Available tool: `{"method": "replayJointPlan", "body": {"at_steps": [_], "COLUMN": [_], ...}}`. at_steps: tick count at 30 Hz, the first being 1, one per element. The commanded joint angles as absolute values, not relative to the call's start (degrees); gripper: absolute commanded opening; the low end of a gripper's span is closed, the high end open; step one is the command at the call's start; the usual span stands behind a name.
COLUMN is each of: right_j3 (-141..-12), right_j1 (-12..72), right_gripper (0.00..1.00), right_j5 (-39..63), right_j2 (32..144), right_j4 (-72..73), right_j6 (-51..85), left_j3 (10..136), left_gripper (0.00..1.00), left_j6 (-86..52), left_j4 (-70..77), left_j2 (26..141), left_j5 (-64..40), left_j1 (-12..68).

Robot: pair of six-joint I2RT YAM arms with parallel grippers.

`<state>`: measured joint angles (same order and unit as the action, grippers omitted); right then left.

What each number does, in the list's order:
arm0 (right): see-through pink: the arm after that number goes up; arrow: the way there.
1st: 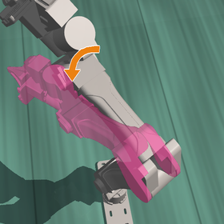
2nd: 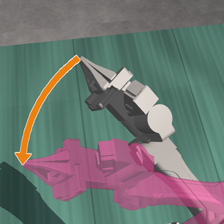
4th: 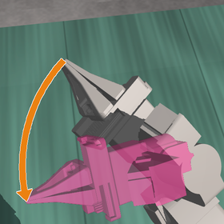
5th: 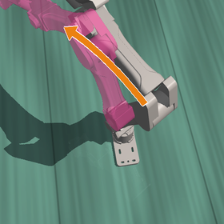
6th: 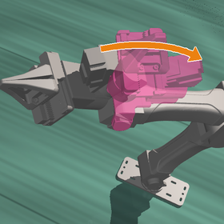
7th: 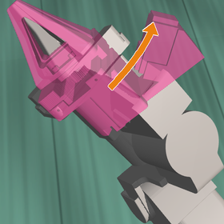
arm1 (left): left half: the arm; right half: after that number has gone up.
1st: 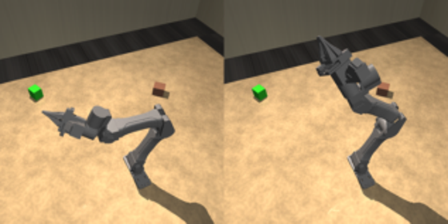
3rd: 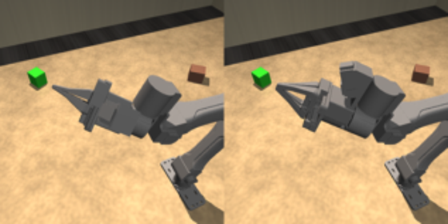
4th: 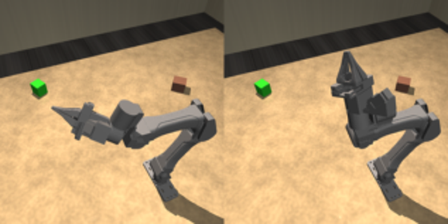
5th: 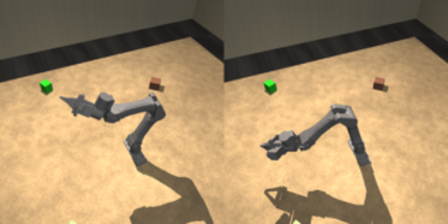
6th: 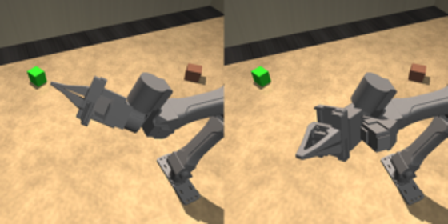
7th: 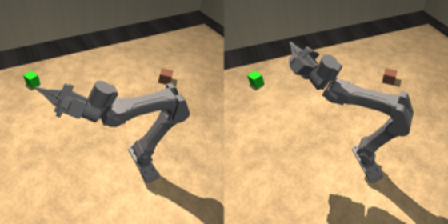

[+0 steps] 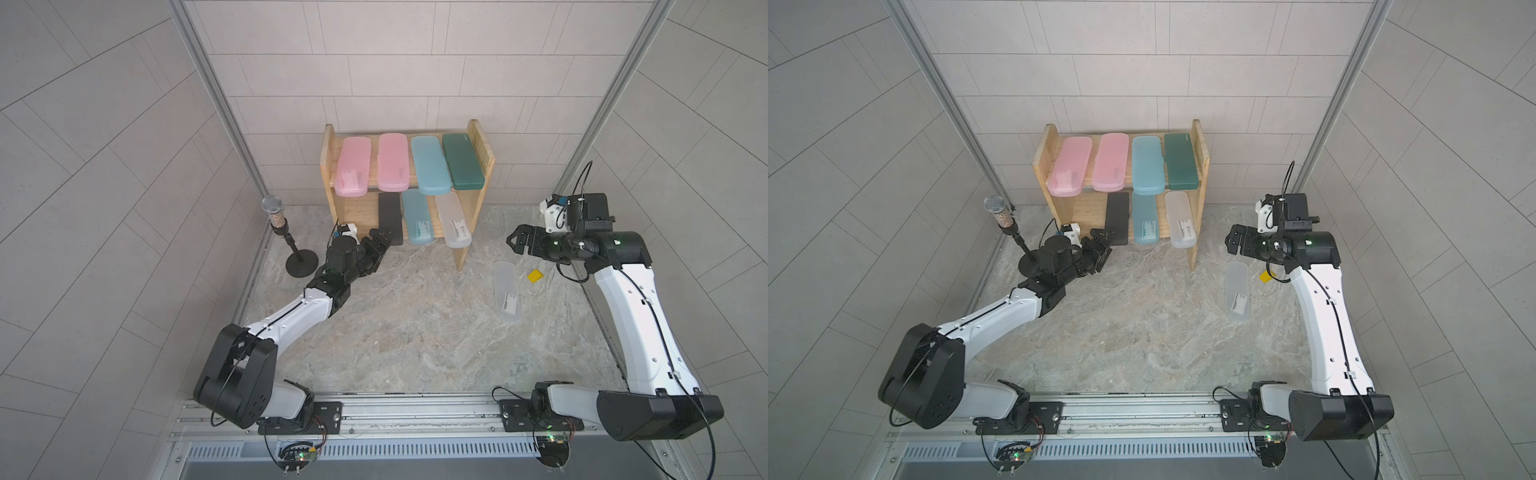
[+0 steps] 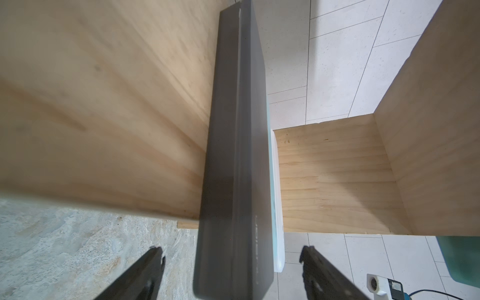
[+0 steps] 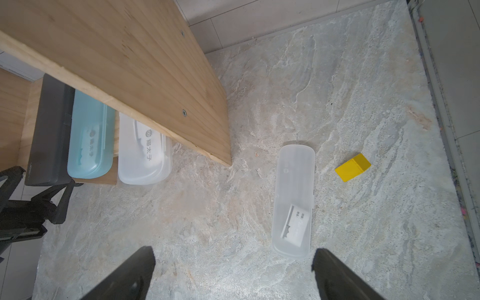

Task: Remove the pencil cases from the shelf
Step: Pick up the pencil case from the shelf.

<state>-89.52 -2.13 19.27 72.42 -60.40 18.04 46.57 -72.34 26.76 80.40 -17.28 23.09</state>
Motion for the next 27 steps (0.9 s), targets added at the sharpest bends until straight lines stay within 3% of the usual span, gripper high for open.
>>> {"method": "replayJointPlan", "body": {"at_steps": [1,4,8,16,27], "right_j3": [-90.13,-90.13,-90.18,-90.44,-95.79], "right_j1": [-1.84,-1.83,-1.82,-1.71,1.15], "right_gripper": [1.0,1.0,1.0,1.0,1.0], "right_j5": [18.55,18.55,18.55,18.57,17.31], "right_j2": [71.74,71.8,71.63,71.29,71.89], "right_j4": [-62.27,-62.49,-63.11,-63.62,-66.89], "right_j6": [17.15,17.01,16.71,16.61,16.15], "left_j3": [47.33,47.55,48.2,47.85,44.09], "left_gripper": [0.86,0.81,0.65,0.44,0.21], "left_j6": [-72.07,-72.15,-72.94,-72.18,-70.49], "left_j4": [29.18,29.85,31.16,30.57,29.18], "left_j2": [80.63,81.23,82.43,81.03,76.06], "left_j5": [-16.3,-16.25,-16.69,-15.81,-16.44], "left_j1": [23.16,23.14,23.12,23.12,23.12]}}
